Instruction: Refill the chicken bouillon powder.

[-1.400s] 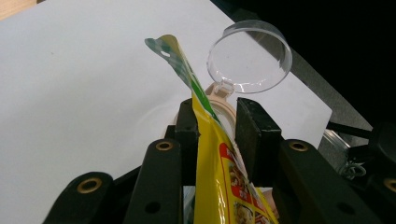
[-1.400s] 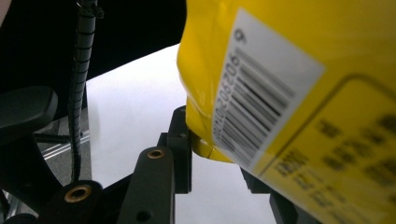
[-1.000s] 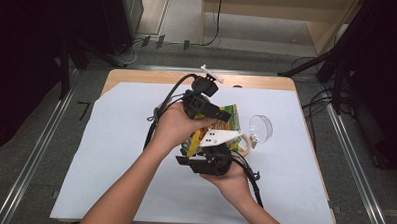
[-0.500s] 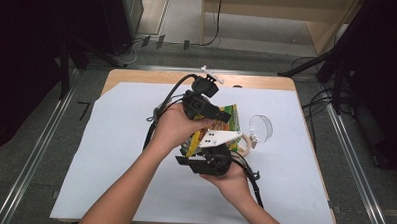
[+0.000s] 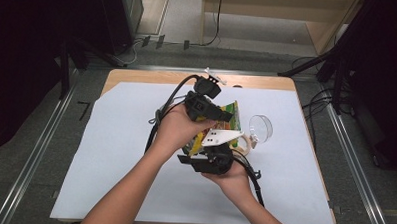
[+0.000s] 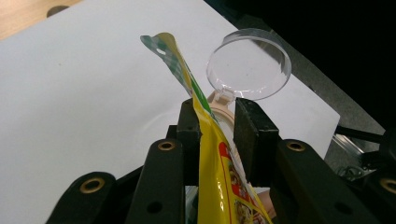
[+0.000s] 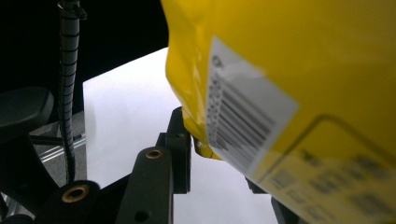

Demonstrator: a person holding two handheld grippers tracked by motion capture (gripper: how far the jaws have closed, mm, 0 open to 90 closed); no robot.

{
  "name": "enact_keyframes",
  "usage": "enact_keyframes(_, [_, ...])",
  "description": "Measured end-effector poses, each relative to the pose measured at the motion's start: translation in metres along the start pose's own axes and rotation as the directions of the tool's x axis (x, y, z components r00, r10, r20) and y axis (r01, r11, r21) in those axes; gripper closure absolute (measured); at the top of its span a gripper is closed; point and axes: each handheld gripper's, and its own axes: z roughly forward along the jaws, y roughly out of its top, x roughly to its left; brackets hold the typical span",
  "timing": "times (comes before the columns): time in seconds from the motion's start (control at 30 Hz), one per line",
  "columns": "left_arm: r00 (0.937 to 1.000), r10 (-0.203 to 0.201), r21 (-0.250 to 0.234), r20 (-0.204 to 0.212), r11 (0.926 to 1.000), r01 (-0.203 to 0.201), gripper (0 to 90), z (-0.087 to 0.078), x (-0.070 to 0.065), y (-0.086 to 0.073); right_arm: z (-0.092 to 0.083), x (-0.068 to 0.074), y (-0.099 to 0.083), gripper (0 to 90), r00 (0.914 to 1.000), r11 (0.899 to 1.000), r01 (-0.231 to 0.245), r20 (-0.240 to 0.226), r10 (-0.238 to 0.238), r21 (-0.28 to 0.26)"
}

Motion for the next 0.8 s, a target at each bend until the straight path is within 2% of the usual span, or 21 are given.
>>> enact_keyframes(0.43, [0.9997, -0.02, 0.022, 0.016, 0.9996, 0.02, 73.0, 0.001, 0.007, 0.003, -0.002, 0.001, 0.004, 69.7, 0.9994, 1.0, -0.029, -0.016, 0.029, 0.004])
enact_keyframes(0.67, [0.999, -0.036, 0.024, 0.025, 0.9991, 0.036, 73.0, 0.001, 0.011, 0.001, -0.002, 0.003, 0.005, 69.5, 0.9999, 1.0, -0.011, -0.008, 0.011, 0.017])
enact_keyframes(0.73, [0.9973, -0.049, 0.019, 0.054, 0.9987, 0.048, 72.9, 0.0, 0.013, -0.001, -0.001, 0.004, 0.004, 69.4, 1.0, 1.0, -0.005, -0.009, 0.005, 0.019])
enact_keyframes(0.8, [0.9978, -0.038, 0.011, 0.054, 0.9992, 0.038, 72.6, -0.001, 0.011, -0.002, -0.001, 0.004, 0.004, 69.6, 1.0, 1.0, 0.002, -0.006, -0.002, 0.024])
